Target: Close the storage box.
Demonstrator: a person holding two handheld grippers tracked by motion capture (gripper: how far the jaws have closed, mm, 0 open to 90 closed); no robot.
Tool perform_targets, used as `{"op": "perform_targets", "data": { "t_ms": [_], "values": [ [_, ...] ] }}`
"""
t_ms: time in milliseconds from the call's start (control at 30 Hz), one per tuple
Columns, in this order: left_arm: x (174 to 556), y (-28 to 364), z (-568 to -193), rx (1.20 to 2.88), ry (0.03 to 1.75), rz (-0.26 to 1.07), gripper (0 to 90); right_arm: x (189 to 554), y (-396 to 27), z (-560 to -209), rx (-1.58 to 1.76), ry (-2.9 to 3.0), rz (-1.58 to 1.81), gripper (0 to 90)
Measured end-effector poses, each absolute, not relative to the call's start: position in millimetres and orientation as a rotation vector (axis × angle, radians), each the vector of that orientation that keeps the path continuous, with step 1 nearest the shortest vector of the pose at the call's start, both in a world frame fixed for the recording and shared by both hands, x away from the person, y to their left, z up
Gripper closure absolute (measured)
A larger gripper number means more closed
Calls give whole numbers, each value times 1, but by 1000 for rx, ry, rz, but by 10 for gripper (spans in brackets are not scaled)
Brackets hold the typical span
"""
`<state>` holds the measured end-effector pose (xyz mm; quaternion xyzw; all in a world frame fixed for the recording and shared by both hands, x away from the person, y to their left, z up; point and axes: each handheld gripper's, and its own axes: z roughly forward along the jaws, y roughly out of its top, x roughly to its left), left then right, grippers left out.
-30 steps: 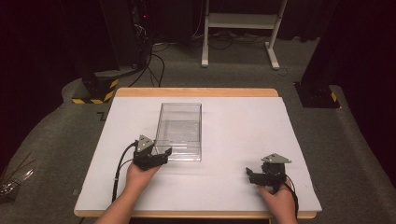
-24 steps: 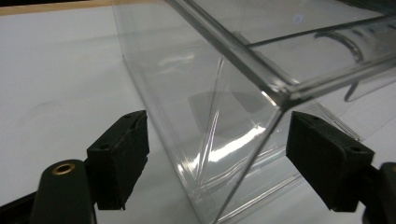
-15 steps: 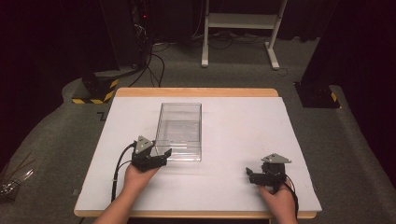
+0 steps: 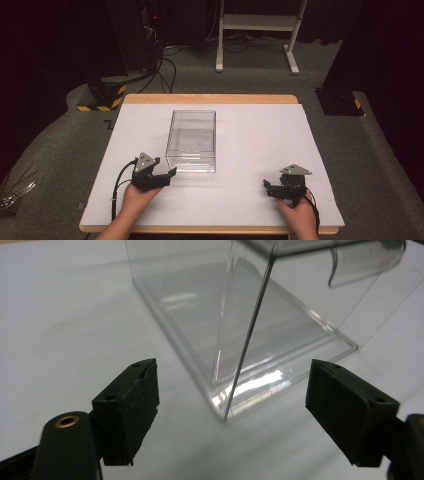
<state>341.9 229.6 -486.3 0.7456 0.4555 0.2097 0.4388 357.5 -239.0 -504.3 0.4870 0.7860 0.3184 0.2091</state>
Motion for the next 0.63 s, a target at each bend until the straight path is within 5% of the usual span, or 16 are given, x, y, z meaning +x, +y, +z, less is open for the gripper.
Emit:
{"op": "perform_targets", "data": {
  "t_ms": [633],
  "values": [
    [317,257,-507,2000,1164,582,188,357,-239,-504,1355,2185,885,113]
  ]
}}
